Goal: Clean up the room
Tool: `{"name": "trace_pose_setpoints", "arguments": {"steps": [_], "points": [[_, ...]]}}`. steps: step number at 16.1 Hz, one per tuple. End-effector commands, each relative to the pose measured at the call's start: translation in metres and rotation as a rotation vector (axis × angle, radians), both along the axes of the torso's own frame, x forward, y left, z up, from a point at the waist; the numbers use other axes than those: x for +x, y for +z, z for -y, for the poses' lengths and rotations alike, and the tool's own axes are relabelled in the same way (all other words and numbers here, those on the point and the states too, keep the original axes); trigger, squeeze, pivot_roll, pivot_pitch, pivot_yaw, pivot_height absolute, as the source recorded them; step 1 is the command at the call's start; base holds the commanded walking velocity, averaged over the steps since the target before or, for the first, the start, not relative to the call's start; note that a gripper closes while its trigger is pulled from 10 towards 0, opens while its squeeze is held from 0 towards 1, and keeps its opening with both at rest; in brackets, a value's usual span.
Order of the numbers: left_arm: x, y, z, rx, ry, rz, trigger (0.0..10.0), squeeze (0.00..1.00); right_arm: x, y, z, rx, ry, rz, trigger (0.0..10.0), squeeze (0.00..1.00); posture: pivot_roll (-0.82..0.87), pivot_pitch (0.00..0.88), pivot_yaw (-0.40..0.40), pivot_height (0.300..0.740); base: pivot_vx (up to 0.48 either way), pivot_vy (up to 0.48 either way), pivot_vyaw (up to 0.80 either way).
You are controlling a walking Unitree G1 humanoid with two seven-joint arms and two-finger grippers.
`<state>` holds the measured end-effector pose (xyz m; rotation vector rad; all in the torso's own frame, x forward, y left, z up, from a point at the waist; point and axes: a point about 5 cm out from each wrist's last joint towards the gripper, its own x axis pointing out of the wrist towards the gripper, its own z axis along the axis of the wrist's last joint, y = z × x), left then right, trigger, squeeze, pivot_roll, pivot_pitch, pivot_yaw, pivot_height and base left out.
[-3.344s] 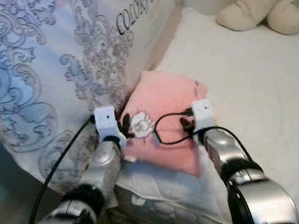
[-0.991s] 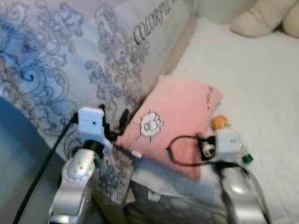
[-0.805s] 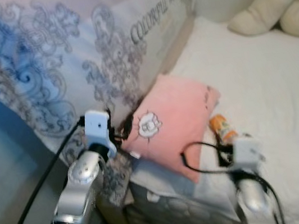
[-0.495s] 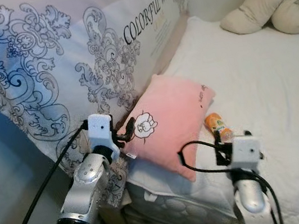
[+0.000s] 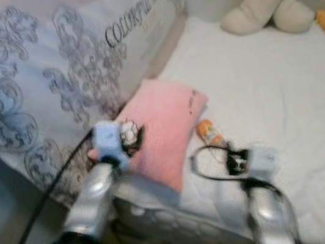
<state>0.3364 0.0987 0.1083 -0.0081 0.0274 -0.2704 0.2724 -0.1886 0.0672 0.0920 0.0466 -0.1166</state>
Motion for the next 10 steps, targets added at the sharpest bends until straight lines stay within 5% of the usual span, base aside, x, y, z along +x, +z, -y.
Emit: {"name": "trace_pose_setpoints", "arguments": {"steps": [1,5,9,10], "points": [[0.000,0.003,0.006,-0.020,-0.010,0.011,10.0,0.00,0.005,-0.001,0.005,-0.018,0.012,-0.030,10.0,0.00,0.11,0.000,0.011,0.740,0.000,0.000,0.00],[-0.017,0.028,0.000,0.109,-0.221,0.194,10.0,0.00,0.035,0.005,0.016,-0.025,0.031,-0.066,10.0,0.00,0.18,0.081,-0.031,0.740,0.000,0.000,0.00],[-0.044,0.040,-0.006,0.262,-0.390,0.251,10.0,0.00,0.062,0.015,0.026,-0.027,0.023,-0.099,10.0,0.00,0.28,0.171,-0.086,0.740,0.000,0.000,0.00],[-0.046,0.042,-0.009,0.233,-0.361,0.251,10.0,0.00,0.063,0.022,0.031,-0.051,-0.004,-0.062,10.0,0.00,0.29,0.163,-0.088,0.740,0.000,0.000,0.00]]}}
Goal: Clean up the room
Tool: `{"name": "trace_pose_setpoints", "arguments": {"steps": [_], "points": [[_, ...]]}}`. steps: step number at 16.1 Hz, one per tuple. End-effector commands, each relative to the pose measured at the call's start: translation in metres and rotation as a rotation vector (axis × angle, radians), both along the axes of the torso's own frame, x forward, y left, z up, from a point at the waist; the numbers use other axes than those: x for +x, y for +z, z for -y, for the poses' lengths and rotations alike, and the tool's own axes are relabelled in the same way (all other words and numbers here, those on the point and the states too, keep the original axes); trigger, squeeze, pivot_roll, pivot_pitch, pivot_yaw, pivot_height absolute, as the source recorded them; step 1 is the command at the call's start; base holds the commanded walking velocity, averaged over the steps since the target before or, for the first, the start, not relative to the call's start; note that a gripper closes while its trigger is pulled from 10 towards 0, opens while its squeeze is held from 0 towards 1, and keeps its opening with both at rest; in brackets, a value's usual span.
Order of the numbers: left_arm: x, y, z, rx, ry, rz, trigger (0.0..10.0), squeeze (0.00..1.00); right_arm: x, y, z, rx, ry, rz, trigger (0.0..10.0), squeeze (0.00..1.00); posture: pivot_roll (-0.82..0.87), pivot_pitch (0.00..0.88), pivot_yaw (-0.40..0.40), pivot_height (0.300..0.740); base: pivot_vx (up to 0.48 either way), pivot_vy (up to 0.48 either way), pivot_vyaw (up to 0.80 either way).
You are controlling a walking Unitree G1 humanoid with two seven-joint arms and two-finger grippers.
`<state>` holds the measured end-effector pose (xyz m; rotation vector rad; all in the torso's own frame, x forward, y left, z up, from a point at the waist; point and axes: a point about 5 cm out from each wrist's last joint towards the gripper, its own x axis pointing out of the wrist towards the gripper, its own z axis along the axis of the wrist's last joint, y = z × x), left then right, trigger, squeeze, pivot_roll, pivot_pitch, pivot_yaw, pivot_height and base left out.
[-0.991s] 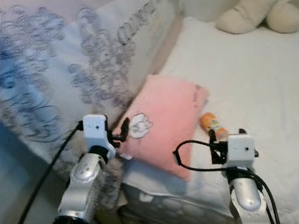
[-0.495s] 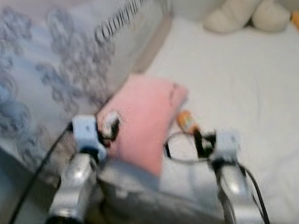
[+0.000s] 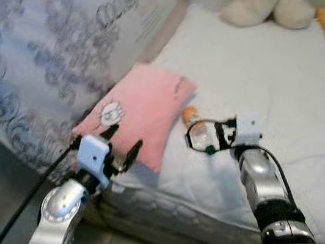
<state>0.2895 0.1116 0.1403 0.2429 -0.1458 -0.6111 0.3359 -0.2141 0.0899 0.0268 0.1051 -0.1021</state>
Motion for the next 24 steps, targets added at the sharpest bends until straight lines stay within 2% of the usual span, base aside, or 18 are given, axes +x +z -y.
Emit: {"name": "trace_pose_setpoints", "arguments": {"steps": [1,2,3,4,5,6,7,8,9,13,16,20,22,24], "points": [[-0.001,0.012,0.000,-0.073,0.043,0.014,10.0,0.00,-0.009,0.006,0.009,-0.035,-0.040,0.067,10.0,0.00,0.28,0.144,-0.090,0.740,0.000,0.000,0.00],[-0.017,0.002,-0.003,-0.190,0.128,-0.072,10.0,0.00,-0.052,0.009,0.005,-0.117,-0.041,0.153,10.0,0.00,0.25,0.090,-0.092,0.740,0.000,0.000,0.00],[-0.025,-0.004,-0.001,-0.202,0.139,-0.098,10.0,0.00,-0.074,0.007,0.002,-0.131,-0.041,0.152,10.0,0.00,0.24,0.082,-0.092,0.740,0.000,0.000,0.00],[-0.031,-0.015,0.002,-0.232,0.163,-0.167,10.0,0.00,-0.110,0.000,0.003,-0.132,-0.078,0.130,10.0,0.00,0.22,0.037,-0.080,0.740,0.000,0.000,0.00],[-0.029,-0.022,0.004,-0.244,0.177,-0.212,10.0,0.00,-0.126,-0.005,0.004,-0.118,-0.113,0.109,10.0,0.00,0.20,0.011,-0.067,0.740,0.000,0.000,0.00],[-0.029,-0.025,0.005,-0.227,0.172,-0.218,10.0,0.00,-0.137,-0.010,0.006,-0.103,-0.129,0.091,10.0,0.00,0.20,0.011,-0.067,0.740,0.000,0.000,0.00],[-0.030,-0.030,0.005,-0.176,0.156,-0.218,10.0,0.00,-0.157,-0.020,0.012,-0.098,-0.158,0.051,10.0,0.00,0.18,0.000,-0.056,0.740,0.000,0.000,0.00],[-0.028,-0.033,0.005,-0.176,0.145,-0.239,10.0,0.00,-0.164,-0.025,0.016,-0.095,-0.174,0.025,10.0,0.00,0.17,0.000,-0.047,0.740,0.000,0.000,0.00],[-0.020,-0.030,0.006,-0.207,0.139,-0.236,10.0,0.00,-0.156,-0.025,0.013,-0.093,-0.165,0.030,10.0,0.00,0.15,0.000,-0.025,0.740,0.480,0.000,0.00],[0.013,-0.010,0.008,-0.214,0.185,-0.151,10.0,0.00,-0.117,-0.014,0.001,-0.041,-0.126,0.065,10.0,0.00,0.12,0.000,-0.003,0.740,0.480,0.000,0.00],[0.019,-0.008,0.006,-0.248,0.212,-0.158,10.0,0.00,-0.108,-0.014,-0.010,-0.014,-0.066,0.061,10.0,0.00,0.13,0.000,-0.004,0.740,0.480,0.000,0.00],[0.023,-0.010,0.006,-0.229,0.210,-0.155,10.0,0.00,-0.102,-0.015,-0.016,-0.005,-0.043,0.052,10.0,0.00,0.13,0.000,-0.008,0.740,0.480,0.000,0.00],[0.024,-0.005,0.008,-0.209,0.194,-0.126,10.0,0.00,-0.093,-0.010,-0.010,-0.007,-0.099,0.073,10.0,0.00,0.15,0.000,-0.009,0.740,0.480,0.000,0.00],[0.026,0.008,0.012,-0.171,0.158,-0.070,10.0,0.00,-0.070,-0.004,0.005,0.030,-0.166,0.080,10.0,0.00,0.15,0.000,-0.005,0.740,0.000,0.000,0.00]]}}
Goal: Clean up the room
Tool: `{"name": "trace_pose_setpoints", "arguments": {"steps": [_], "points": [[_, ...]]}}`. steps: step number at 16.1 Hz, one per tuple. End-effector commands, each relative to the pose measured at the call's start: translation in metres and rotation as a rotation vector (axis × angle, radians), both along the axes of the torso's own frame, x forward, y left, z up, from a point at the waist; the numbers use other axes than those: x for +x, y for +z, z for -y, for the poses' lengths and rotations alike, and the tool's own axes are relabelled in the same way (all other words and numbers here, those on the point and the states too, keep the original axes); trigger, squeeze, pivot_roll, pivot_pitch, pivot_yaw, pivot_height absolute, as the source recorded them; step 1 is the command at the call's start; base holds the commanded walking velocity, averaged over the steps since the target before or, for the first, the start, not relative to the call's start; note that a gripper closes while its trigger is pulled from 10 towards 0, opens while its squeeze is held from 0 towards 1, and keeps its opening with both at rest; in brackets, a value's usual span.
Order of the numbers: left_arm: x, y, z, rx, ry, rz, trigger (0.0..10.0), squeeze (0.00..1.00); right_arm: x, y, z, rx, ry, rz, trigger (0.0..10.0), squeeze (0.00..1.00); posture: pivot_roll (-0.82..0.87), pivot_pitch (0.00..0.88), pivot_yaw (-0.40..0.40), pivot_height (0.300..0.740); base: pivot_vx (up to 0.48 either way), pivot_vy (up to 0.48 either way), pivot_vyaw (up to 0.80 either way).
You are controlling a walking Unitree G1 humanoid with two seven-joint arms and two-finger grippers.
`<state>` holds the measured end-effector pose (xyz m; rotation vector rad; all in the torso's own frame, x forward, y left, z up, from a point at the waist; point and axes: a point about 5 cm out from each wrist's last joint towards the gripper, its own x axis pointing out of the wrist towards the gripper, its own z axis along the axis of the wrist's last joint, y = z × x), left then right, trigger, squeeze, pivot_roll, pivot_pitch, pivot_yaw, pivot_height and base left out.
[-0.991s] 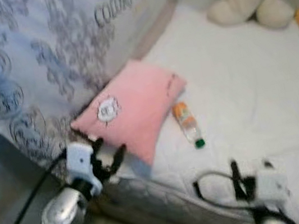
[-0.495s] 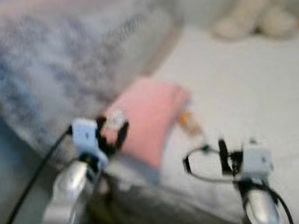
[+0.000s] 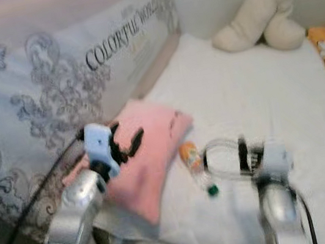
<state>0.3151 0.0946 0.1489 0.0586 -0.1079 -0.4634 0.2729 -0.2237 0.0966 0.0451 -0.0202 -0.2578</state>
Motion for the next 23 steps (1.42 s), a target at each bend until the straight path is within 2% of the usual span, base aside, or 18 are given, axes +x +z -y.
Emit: {"name": "trace_pose_setpoints", "arguments": {"steps": [1,2,3,4,5,6,7,10,12,15,17,19,20,21,22,23], "points": [[0.001,0.007,-0.002,0.036,-0.014,0.038,10.0,0.00,0.005,-0.011,0.000,0.061,-0.011,-0.053,10.0,0.00,0.17,0.019,-0.001,0.740,0.000,0.000,0.00],[-0.001,0.016,0.006,0.063,-0.103,0.072,10.0,0.00,0.019,-0.015,0.003,0.097,-0.003,-0.088,10.0,0.00,0.18,0.037,-0.006,0.740,0.000,0.000,0.00],[-0.008,0.024,0.018,0.067,-0.230,0.083,10.0,0.00,0.027,-0.019,0.007,0.133,-0.014,-0.122,10.0,0.00,0.21,0.096,-0.022,0.740,0.000,0.000,0.00],[-0.021,0.030,0.031,0.101,-0.406,0.088,10.0,0.00,0.041,-0.027,0.005,0.172,-0.004,-0.183,10.0,0.00,0.24,0.155,-0.029,0.740,0.000,0.000,0.00],[-0.026,0.033,0.034,0.121,-0.466,0.089,10.0,0.00,0.046,-0.031,0.003,0.185,0.010,-0.214,10.0,0.00,0.25,0.176,-0.026,0.740,0.000,0.000,0.00],[-0.043,0.041,0.038,0.135,-0.535,0.095,10.0,0.00,0.053,-0.037,-0.002,0.159,0.039,-0.269,10.0,0.00,0.30,0.256,-0.023,0.740,0.000,0.000,0.00],[-0.044,0.043,0.034,0.134,-0.501,0.094,10.0,0.00,0.057,-0.042,-0.005,0.142,0.033,-0.313,10.0,0.00,0.31,0.275,-0.023,0.740,0.000,0.000,0.00],[-0.047,0.049,0.025,0.119,-0.433,0.088,10.0,0.00,0.057,-0.053,-0.013,0.171,0.049,-0.375,10.0,0.00,0.36,0.338,-0.023,0.740,0.000,0.000,0.00],[-0.053,0.055,0.017,0.116,-0.386,0.077,10.0,0.00,0.065,-0.048,-0.030,0.151,0.128,-0.362,10.0,0.00,0.37,0.349,-0.026,0.740,0.000,0.000,0.00],[-0.060,0.059,0.017,0.103,-0.356,0.075,10.0,0.00,0.069,-0.048,-0.048,0.148,0.201,-0.361,10.0,0.00,0.37,0.346,-0.041,0.740,0.000,0.000,0.00],[-0.065,0.062,0.017,0.093,-0.340,0.073,10.0,0.00,0.071,-0.042,-0.053,0.089,0.230,-0.311,10.0,0.00,0.38,0.342,-0.058,0.740,0.000,0.000,0.00],[-0.069,0.066,0.018,0.079,-0.335,0.078,10.0,0.00,0.072,-0.031,-0.049,-0.029,0.203,-0.207,10.0,0.00,0.39,0.339,-0.074,0.740,0.000,0.000,0.00],[-0.072,0.068,0.018,0.072,-0.332,0.077,10.0,0.00,0.067,-0.023,-0.047,-0.101,0.162,-0.096,10.0,0.00,0.39,0.336,-0.077,0.740,0.000,0.000,0.00],[-0.072,0.068,0.018,0.070,-0.332,0.076,10.0,0.00,0.064,-0.019,-0.048,-0.122,0.147,-0.046,10.0,0.00,0.38,0.336,-0.077,0.740,0.000,0.000,0.00],[-0.073,0.066,0.018,0.069,-0.330,0.068,10.0,0.00,0.056,-0.013,-0.058,-0.121,0.142,0.041,10.0,0.00,0.37,0.331,-0.074,0.740,0.000,0.000,0.00],[-0.073,0.064,0.018,0.069,-0.330,0.064,10.0,0.00,0.055,-0.013,-0.064,-0.101,0.149,0.052,10.0,0.00,0.37,0.330,-0.072,0.740,0.000,0.000,0.00]]}}
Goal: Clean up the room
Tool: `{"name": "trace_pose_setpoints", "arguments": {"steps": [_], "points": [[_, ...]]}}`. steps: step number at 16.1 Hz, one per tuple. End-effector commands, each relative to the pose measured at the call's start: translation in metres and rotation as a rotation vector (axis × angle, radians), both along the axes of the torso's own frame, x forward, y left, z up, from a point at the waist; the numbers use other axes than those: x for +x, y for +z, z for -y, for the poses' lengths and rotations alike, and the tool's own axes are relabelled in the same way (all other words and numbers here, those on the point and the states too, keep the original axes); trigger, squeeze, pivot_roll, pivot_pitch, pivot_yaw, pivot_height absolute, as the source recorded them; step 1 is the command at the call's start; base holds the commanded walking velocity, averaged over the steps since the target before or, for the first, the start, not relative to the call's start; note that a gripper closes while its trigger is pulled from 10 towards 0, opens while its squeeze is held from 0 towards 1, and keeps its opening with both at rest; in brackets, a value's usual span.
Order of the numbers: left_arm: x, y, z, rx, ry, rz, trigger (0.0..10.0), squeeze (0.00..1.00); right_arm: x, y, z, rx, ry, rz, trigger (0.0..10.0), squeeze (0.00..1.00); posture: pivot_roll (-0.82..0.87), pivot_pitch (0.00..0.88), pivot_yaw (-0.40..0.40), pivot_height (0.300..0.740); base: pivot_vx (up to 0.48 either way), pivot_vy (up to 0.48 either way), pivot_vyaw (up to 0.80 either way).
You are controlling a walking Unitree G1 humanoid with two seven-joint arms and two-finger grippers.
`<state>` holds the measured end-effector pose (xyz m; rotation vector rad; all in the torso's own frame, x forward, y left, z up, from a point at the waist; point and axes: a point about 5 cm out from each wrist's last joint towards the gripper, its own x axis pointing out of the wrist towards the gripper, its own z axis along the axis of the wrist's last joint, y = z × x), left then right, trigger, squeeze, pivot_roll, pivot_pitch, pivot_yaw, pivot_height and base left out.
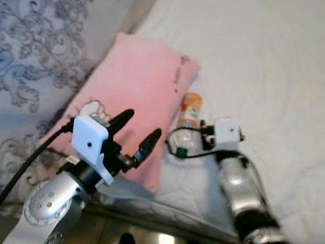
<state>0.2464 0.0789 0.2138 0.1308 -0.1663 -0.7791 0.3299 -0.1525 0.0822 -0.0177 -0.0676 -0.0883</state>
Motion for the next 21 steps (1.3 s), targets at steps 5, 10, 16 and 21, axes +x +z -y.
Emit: {"name": "trace_pose_setpoints", "arguments": {"steps": [5,10,16,21], "points": [[0.001,-0.003,0.003,0.041,-0.021,0.003,10.0,0.00,0.013,-0.007,-0.048,0.317,0.107,-0.141,10.0,0.00,0.39,0.313,-0.059,0.740,0.000,0.000,0.00],[0.003,-0.004,-0.003,0.069,0.012,0.024,10.0,0.00,0.024,-0.011,-0.060,0.563,0.099,-0.301,10.0,0.00,0.43,0.289,-0.065,0.740,0.000,0.000,0.00],[0.014,-0.001,-0.005,0.086,0.025,0.060,10.0,0.00,0.016,-0.032,-0.062,0.751,0.059,-0.494,0.0,0.00,0.42,0.237,-0.070,0.740,0.000,0.000,0.00],[0.025,0.002,0.002,0.086,-0.004,0.088,10.0,0.00,0.012,-0.040,-0.055,0.759,0.028,-0.562,0.0,0.00,0.39,0.210,-0.055,0.740,0.000,0.000,0.00]]}}
